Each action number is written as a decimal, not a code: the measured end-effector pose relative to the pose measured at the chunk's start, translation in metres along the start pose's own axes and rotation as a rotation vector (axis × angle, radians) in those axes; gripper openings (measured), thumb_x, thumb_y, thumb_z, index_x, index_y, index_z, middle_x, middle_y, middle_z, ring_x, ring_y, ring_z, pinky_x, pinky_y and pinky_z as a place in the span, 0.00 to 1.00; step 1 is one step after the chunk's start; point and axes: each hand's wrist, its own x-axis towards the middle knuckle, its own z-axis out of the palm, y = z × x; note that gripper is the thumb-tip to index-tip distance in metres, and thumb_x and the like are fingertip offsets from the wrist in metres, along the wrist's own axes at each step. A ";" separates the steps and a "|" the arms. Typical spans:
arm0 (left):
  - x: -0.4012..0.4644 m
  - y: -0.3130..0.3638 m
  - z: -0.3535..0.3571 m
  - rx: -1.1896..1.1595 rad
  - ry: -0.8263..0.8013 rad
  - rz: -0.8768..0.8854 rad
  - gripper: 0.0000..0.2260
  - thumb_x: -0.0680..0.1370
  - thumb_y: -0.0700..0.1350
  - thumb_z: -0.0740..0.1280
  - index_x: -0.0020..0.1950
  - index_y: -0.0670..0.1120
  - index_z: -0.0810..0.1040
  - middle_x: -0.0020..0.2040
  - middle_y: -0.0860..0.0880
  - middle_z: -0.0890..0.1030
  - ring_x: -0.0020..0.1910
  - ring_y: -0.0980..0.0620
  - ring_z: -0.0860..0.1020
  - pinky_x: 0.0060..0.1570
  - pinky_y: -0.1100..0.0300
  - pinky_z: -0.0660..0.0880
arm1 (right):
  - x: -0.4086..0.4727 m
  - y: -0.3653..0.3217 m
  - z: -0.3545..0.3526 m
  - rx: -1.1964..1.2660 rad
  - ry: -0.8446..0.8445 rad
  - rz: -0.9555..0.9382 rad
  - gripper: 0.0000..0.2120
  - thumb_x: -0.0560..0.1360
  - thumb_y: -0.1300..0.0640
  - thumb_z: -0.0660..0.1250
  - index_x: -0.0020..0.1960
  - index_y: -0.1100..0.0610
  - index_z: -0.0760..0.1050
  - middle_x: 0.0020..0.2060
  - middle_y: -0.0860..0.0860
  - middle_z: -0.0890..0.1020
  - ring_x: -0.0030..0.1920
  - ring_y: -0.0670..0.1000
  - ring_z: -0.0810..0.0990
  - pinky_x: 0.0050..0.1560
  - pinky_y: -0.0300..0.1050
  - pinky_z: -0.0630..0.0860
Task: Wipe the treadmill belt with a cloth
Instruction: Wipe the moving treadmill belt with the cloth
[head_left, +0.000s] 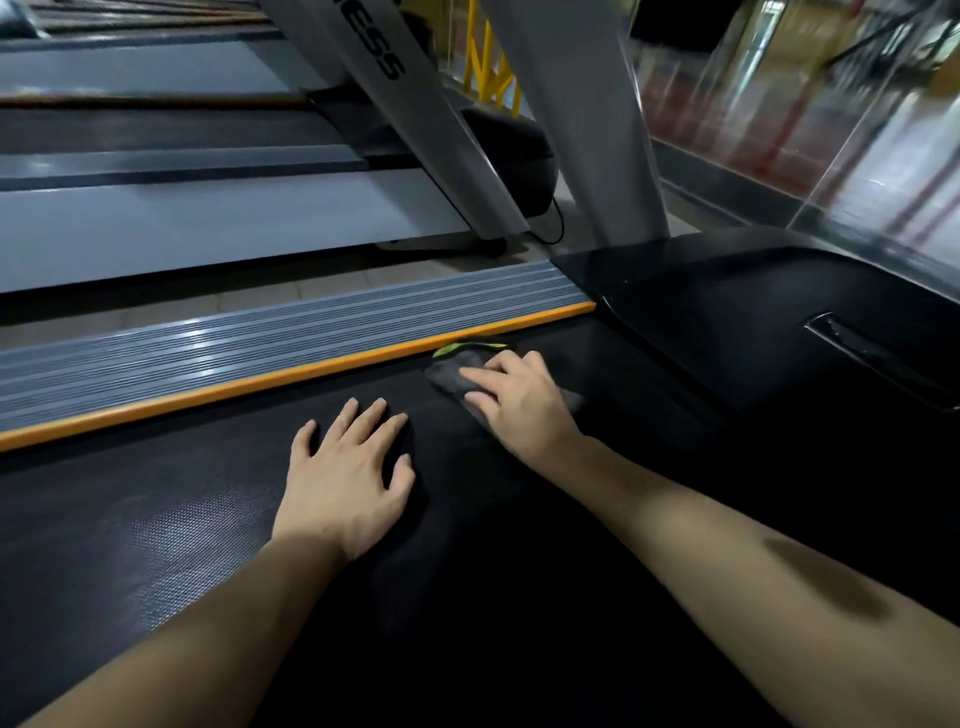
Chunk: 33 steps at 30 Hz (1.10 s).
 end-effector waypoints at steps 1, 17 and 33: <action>0.000 0.000 0.000 0.006 -0.004 0.000 0.31 0.75 0.64 0.44 0.78 0.61 0.64 0.81 0.58 0.59 0.81 0.55 0.51 0.78 0.43 0.48 | 0.001 0.006 -0.003 -0.003 -0.014 -0.022 0.16 0.76 0.47 0.66 0.60 0.49 0.82 0.50 0.50 0.80 0.47 0.58 0.74 0.53 0.51 0.76; 0.001 0.000 -0.002 0.007 -0.001 -0.007 0.31 0.76 0.64 0.46 0.77 0.60 0.64 0.81 0.58 0.60 0.81 0.56 0.51 0.78 0.43 0.48 | 0.023 0.114 -0.042 -0.108 -0.044 0.403 0.23 0.77 0.44 0.69 0.69 0.50 0.75 0.59 0.57 0.80 0.59 0.63 0.74 0.64 0.54 0.71; -0.001 -0.001 -0.005 0.015 -0.024 0.000 0.31 0.76 0.65 0.45 0.79 0.62 0.60 0.81 0.59 0.56 0.81 0.57 0.47 0.78 0.44 0.46 | 0.035 0.112 -0.055 -0.283 -0.118 0.258 0.20 0.70 0.55 0.69 0.62 0.43 0.78 0.47 0.55 0.77 0.50 0.61 0.76 0.53 0.51 0.76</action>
